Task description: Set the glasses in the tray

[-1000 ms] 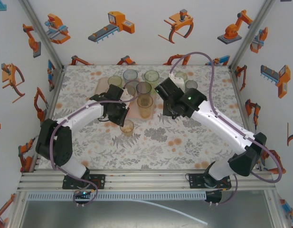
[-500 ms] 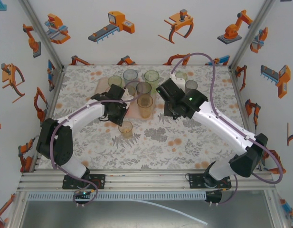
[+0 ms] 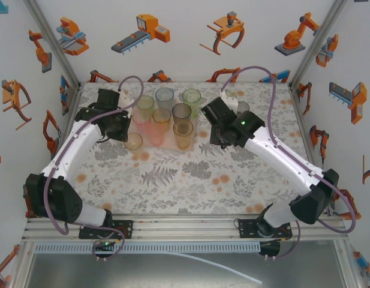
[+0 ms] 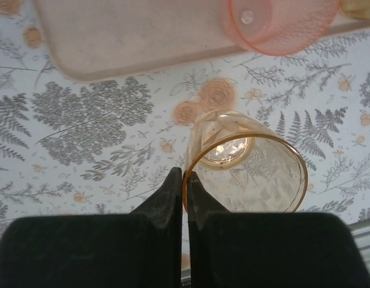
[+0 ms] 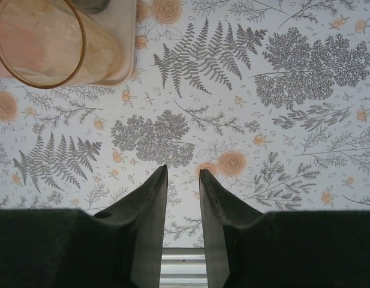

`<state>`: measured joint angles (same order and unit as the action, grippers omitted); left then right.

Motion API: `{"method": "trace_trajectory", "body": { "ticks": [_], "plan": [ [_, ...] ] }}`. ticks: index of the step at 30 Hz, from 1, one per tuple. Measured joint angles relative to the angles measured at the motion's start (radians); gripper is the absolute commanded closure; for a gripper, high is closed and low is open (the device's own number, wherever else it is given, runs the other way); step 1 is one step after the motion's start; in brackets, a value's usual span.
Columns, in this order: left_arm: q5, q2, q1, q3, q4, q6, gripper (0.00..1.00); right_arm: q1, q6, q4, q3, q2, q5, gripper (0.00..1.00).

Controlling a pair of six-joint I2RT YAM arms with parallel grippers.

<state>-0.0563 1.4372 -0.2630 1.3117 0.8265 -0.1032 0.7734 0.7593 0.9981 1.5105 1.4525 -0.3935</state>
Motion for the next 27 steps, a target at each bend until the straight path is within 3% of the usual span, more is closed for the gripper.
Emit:
{"method": "trace_trajectory", "body": {
  "ticks": [8, 16, 27],
  "plan": [
    [0.011, 0.117, 0.072, 0.018, -0.06, 0.001, 0.98, -0.008, -0.001, -0.02, -0.001, 0.0, 0.011, 0.69],
    [0.016, 0.255, 0.078, 0.055, -0.145, 0.005, 0.98, -0.023, -0.001, -0.019, -0.013, -0.017, 0.011, 0.69],
    [0.014, 0.322, 0.079, 0.116, -0.199, 0.021, 0.98, -0.037, -0.001, -0.016, -0.014, -0.028, 0.011, 0.69]
  ]
}}
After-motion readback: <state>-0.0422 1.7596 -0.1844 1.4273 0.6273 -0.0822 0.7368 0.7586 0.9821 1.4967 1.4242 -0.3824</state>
